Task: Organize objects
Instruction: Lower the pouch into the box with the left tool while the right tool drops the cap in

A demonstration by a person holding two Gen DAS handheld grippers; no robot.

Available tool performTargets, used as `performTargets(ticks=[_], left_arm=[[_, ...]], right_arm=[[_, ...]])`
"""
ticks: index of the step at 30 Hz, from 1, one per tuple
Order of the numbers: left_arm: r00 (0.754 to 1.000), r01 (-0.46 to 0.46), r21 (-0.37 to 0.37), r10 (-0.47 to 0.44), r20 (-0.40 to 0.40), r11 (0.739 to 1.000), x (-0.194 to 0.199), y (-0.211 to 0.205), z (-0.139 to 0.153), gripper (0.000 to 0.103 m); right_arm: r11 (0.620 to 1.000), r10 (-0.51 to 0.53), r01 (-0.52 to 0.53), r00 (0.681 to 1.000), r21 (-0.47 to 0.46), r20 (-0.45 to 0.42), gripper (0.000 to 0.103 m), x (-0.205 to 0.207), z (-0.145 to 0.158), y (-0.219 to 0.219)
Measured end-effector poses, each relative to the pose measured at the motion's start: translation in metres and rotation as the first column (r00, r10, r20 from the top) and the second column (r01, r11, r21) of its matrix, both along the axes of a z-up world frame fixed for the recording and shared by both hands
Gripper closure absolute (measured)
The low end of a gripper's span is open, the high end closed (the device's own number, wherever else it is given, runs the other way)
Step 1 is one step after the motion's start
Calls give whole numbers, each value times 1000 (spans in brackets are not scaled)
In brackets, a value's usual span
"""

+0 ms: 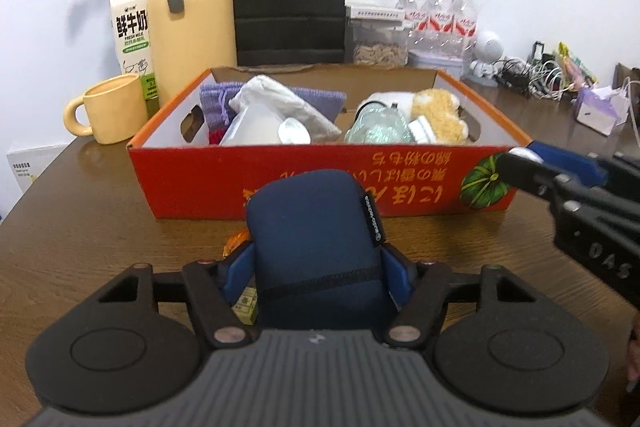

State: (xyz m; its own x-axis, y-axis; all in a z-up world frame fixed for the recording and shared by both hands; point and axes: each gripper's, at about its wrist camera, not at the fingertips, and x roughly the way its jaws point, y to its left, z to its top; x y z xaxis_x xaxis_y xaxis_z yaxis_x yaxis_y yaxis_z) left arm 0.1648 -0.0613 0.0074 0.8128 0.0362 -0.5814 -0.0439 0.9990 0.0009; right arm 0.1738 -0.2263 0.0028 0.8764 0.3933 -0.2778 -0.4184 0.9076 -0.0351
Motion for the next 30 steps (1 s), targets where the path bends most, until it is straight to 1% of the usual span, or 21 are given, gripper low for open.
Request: performTargets(ticks=[5,10,17,20,23,25,28,30], left_arm=[[998,43,-12,-43,37,999,-6,2,19,38],[992,93,-30,-90,83,995,1,4,49,41],[983,116,-40,-109,150,992,36,12,90,41],[982,114,-44,-106,154,993,60,18,100,41],[987,105,-44,-99,128,993,88,24,103,41],[990,99,-41,-94,102,994,108,26,99,41],[994,92,-41,-90,55,995,138,28,85,41],[994,100,-44,-98,42,994,150,28,73,39]], right_arm=[[1000,7,-6,1000,-3,13,75,0,6,2],[1000,15,-15,1000,-1,28,75,8,19,7],[1000,23,-22,997,-3,71,75,36,43,24],[1000,23,-23,997,2,74,75,55,51,31],[1000,27,-27,998,7,53,75,76,55,38],[1000,28,-29,999,2,33,75,91,53,42],[1000,29,-29,1000,-10,-5,75,115,45,46],[999,27,-27,999,-21,-34,75,129,37,47]])
